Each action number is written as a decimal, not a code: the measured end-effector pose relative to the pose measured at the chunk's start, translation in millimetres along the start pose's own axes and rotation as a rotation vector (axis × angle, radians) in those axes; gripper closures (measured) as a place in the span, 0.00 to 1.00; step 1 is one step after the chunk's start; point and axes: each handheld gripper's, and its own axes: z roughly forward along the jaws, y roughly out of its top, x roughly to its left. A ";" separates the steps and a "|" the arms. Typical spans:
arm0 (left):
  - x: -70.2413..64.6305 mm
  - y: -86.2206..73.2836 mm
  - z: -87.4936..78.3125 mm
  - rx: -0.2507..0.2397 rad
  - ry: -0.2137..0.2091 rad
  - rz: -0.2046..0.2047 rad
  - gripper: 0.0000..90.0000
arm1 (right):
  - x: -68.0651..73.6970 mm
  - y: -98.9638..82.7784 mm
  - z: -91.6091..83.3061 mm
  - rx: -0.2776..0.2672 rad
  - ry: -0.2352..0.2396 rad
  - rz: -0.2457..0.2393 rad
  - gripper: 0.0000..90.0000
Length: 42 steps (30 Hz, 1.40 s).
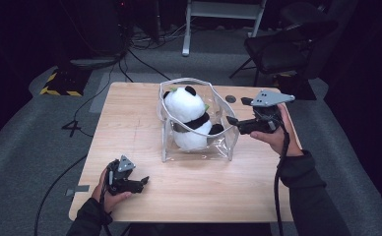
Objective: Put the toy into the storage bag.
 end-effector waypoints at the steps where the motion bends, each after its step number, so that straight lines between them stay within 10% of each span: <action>1: 0.0 0.0 0.0 0.000 0.000 0.000 0.17 | -0.3 -0.6 -0.7 0.001 -0.004 0.000 0.22; 42: -0.2 0.0 0.0 0.000 -0.002 -0.002 0.17 | -10.2 -39.1 -34.7 0.013 -0.051 0.018 0.22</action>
